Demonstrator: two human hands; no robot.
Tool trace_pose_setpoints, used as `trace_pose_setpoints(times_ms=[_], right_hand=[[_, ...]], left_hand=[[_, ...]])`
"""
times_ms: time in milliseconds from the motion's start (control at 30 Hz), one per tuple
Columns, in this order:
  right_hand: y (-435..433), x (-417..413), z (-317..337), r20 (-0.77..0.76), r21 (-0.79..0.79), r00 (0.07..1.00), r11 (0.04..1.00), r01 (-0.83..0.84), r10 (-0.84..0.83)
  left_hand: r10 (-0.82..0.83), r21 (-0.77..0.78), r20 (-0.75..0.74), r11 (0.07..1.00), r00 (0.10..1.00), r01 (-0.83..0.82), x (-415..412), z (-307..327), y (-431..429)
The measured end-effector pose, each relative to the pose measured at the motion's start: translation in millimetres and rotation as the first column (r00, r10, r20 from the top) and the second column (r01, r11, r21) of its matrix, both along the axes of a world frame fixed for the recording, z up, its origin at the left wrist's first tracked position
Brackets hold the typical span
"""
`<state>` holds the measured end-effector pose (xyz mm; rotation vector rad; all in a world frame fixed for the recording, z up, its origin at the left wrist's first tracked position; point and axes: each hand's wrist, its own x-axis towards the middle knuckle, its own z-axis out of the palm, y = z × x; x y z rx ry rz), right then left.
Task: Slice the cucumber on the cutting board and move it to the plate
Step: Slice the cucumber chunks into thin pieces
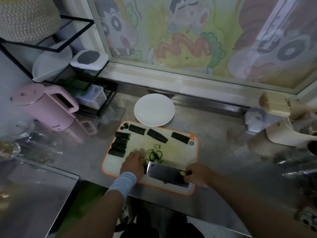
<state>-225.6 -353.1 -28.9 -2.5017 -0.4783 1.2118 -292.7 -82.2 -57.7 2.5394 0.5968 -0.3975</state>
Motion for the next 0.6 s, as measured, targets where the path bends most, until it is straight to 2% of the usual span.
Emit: trace_pose_setpoints(times_ms=[100,233,367,467,600], right_hand=[[-13,0,-7,0.026,-0.064,0.999,0.997,-0.040,0.042],[-18,6,-13,0.105,-0.110,0.990,0.991,-0.078,0.090],[-15,16,-11,0.205,-0.053,0.979,0.999,0.008,0.003],[-7,19,-8,0.299,-0.027,0.954,0.999,0.022,-0.013],[5,19,-3,0.263,0.031,0.962,0.997,0.072,-0.077]], left_hand=[[0.050,-0.009,-0.051,0.999,0.997,-0.051,-8,-8,0],[0.090,-0.036,-0.037,0.995,0.995,-0.091,-11,-11,-3],[0.066,-0.005,0.009,0.998,0.998,-0.066,-11,-11,-6],[-0.009,0.062,-0.010,0.998,1.000,0.010,-10,-10,-10],[-0.059,0.132,-0.040,0.989,0.997,0.063,-5,-7,-15]])
